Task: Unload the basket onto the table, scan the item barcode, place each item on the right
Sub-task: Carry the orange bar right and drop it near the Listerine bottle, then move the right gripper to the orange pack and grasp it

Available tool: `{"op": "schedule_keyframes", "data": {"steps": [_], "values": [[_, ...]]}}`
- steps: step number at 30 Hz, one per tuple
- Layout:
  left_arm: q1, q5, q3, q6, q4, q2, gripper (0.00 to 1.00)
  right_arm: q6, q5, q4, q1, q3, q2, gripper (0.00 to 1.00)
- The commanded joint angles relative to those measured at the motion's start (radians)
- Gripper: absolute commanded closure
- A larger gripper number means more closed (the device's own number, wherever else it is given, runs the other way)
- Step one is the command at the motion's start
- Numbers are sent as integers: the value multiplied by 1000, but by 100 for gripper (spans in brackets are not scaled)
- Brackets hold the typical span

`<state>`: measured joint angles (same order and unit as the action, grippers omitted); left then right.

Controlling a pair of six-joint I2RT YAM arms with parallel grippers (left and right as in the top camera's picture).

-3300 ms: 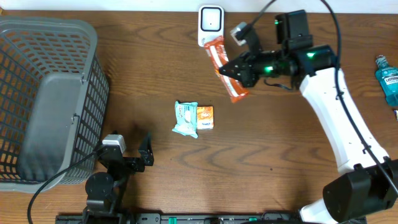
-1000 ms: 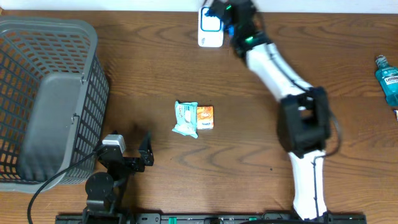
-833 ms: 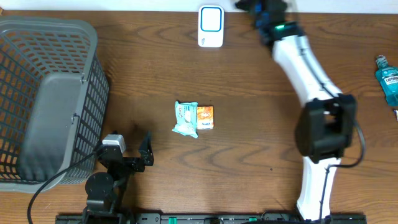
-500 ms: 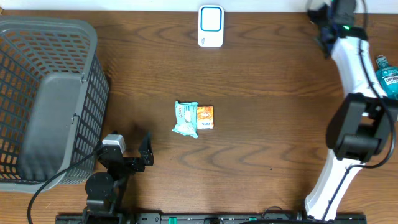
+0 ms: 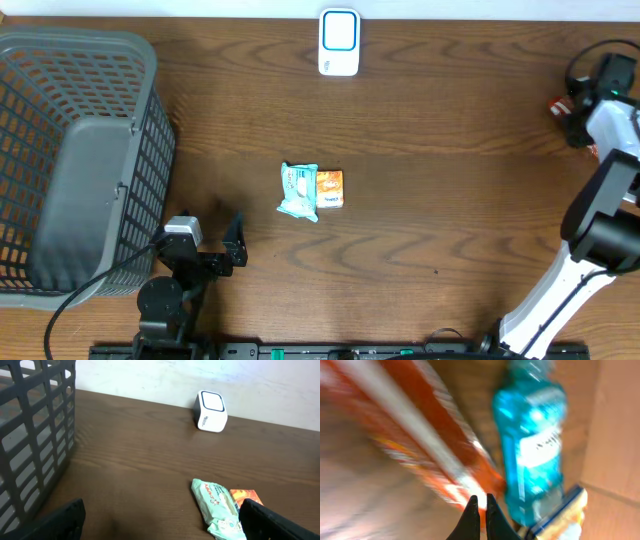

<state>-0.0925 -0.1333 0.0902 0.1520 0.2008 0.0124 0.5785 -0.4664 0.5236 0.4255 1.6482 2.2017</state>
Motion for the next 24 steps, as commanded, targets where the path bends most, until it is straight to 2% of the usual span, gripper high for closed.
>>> {"op": "schedule_keyframes", "data": {"steps": [1,4,6,8,9,11,12,15,18,21,24], "values": [[5,-16,-25,-13,6,-2,2,-111,-82,-13,33,1,-16,99],[5,-16,-25,-13,6,-2,2,-169,-76,-30,31,1,-40,98],[5,-16,-25,-13,6,-2,2,-223,-36,-43,15,1,-68,70],[5,-16,-25,-13,6,-2,2,-258,59,-44,-9,1,-105,49],[5,-16,-25,-13,6,-2,2,-276,131,-43,-25,1,-126,40],[5,-16,-25,-13,6,-2,2,-315,294,-40,-59,1,-166,10],[5,-16,-25,-13,6,-2,2,-346,413,-32,-84,1,-192,1],[5,-16,-25,-13,6,-2,2,-423,663,-7,-143,1,-244,1],[5,-16,-25,-13,6,-2,2,-571,875,6,-221,1,-275,1],[5,-16,-25,-13,6,-2,2,-767,974,43,-307,-1,-275,1],[5,-16,-25,-13,6,-2,2,-988,970,121,-416,-10,-274,1]]}}
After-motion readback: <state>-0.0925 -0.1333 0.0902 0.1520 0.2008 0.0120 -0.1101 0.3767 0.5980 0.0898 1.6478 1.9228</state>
